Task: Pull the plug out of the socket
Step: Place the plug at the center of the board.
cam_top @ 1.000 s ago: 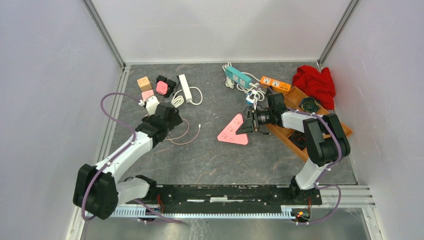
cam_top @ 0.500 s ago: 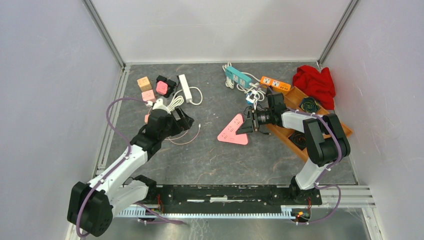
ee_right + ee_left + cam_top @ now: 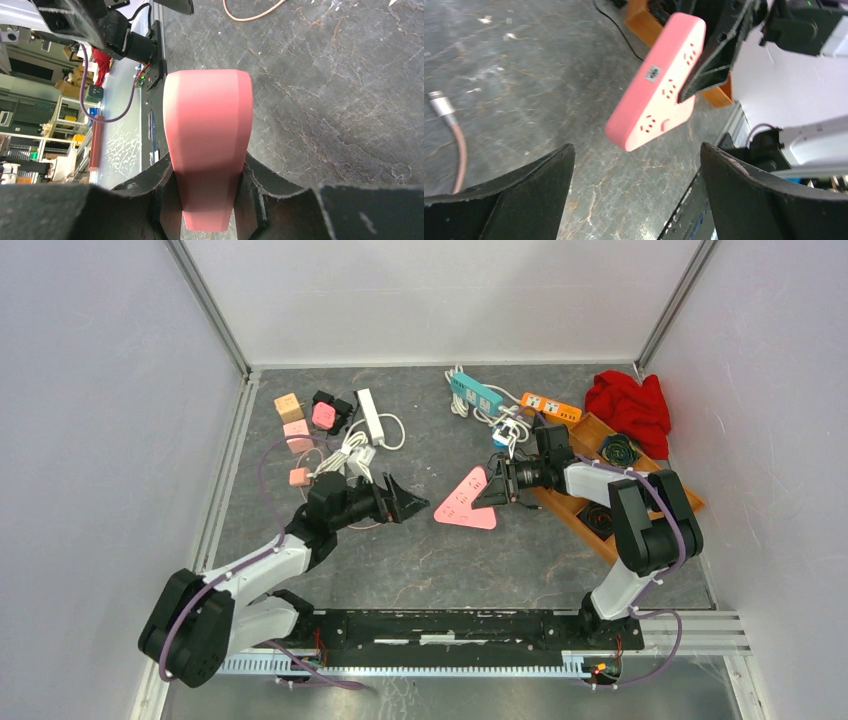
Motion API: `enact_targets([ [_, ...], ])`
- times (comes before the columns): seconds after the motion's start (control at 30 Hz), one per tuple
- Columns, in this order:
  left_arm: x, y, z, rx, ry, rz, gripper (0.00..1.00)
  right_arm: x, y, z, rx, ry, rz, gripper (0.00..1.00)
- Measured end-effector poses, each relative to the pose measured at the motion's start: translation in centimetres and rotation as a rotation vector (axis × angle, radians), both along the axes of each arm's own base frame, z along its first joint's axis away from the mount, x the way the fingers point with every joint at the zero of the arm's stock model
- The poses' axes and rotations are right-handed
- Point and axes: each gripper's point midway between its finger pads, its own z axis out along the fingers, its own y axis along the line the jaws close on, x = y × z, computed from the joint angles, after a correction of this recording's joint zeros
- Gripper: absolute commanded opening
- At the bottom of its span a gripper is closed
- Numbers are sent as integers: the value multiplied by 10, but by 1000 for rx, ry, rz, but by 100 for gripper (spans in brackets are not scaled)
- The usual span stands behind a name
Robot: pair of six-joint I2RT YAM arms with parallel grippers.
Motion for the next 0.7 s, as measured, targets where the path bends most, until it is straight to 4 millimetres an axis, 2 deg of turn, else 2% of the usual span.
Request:
enact_targets([
  [0.13, -7, -19, -3, -12, -24, -91, 100, -3, 1, 5, 21, -2, 17, 0],
  [0.33, -10, -26, -20, 2, 10, -132, 100, -5, 2, 17, 52, -37, 47, 0],
  [0.7, -21, -49, -17, -20, -30, -258, 100, -8, 2, 28, 88, -80, 99, 0],
])
